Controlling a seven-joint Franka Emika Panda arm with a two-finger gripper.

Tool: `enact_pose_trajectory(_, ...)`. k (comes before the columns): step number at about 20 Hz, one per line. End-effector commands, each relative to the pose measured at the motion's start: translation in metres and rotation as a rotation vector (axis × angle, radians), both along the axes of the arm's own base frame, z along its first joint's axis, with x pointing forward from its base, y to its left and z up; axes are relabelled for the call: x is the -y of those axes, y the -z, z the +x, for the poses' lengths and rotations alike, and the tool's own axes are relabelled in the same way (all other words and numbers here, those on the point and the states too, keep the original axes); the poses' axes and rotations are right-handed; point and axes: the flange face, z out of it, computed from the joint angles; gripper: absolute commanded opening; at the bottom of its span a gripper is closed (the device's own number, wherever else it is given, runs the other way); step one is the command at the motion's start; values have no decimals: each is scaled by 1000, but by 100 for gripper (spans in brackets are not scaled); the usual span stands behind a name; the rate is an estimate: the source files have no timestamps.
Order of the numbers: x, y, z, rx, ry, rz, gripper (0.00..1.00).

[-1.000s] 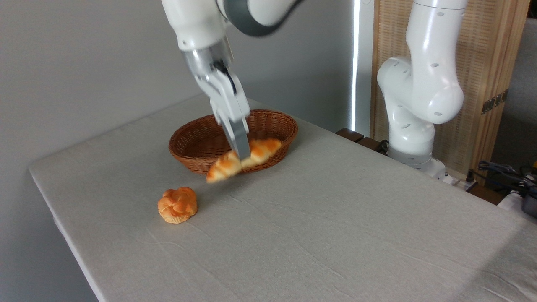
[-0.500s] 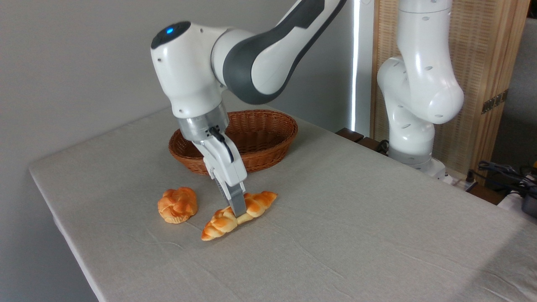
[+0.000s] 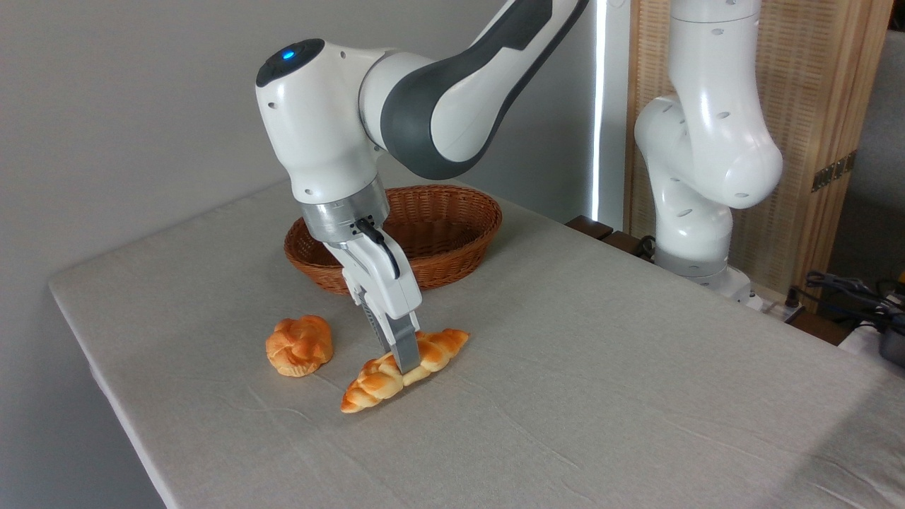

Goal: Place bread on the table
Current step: 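Lower the roll onto the table and open the gripper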

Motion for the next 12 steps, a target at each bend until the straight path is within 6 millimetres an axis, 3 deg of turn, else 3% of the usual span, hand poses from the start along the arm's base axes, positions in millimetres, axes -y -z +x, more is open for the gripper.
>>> enact_pose_trajectory(1, -2, -10, 0, 11, -10, 4, 100)
enact_pose_trajectory(3, -2, -13, 0, 16, -15, 2, 100)
enact_pose_trajectory(5, -2, -28, 4, 42, -26, -9, 100)
enact_pose_trajectory(7, 3, -58, 7, 74, -50, -15, 100)
enact_pose_trajectory(8, 17, -72, 9, 91, -32, -9, 100)
enact_pose_trajectory(12, 22, -146, 19, 175, -128, -32, 100)
